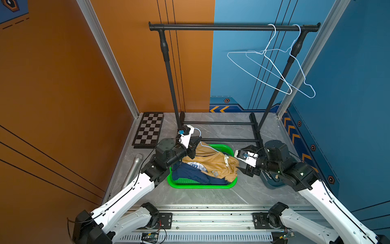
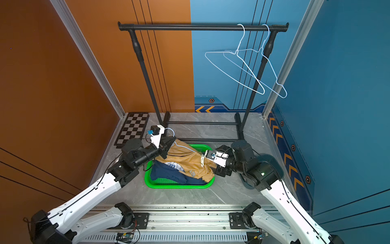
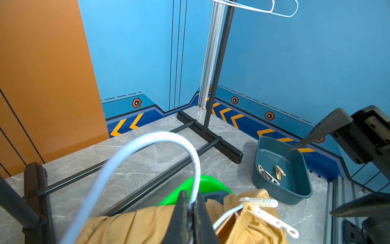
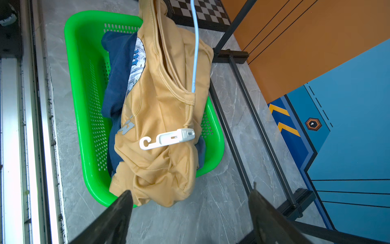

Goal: Remove the clothespins securing t-shirts to the hanger
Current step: Remove the clothespin from the hanger.

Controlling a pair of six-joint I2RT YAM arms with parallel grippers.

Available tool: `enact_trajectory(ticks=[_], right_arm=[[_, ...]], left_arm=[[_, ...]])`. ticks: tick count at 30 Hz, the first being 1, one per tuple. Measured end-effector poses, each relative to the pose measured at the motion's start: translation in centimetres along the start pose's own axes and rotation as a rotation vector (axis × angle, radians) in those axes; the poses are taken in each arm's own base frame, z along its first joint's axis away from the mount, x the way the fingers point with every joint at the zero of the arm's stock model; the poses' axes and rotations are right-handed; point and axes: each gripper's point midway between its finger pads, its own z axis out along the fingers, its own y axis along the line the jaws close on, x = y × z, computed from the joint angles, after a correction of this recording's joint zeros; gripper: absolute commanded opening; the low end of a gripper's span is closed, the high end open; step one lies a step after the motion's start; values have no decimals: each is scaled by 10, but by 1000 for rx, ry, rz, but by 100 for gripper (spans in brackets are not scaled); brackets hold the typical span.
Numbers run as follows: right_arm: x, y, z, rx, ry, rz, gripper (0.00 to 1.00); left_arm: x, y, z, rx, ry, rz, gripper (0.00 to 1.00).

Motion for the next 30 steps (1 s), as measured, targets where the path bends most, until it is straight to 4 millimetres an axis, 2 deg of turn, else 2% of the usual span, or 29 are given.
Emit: enact_trajectory(ticks=[9,12,21,25,30], right_arm=[[-5,9,23,-61,70,-86,85],[-8,17,29,-67,91,-136,85],[-3,28,52,24,126,-225,84],[-5,24,58,75,132,-232,80],[-6,14,64,135,138,-224,70]], left_arm=[[1,-5,1,2,2,11,0],[2,-5,1,2,3,12,0],[2,-5,1,1,3,12,0],[2,-5,1,1,3,12,0],[2,-5,1,1,3,12,0]])
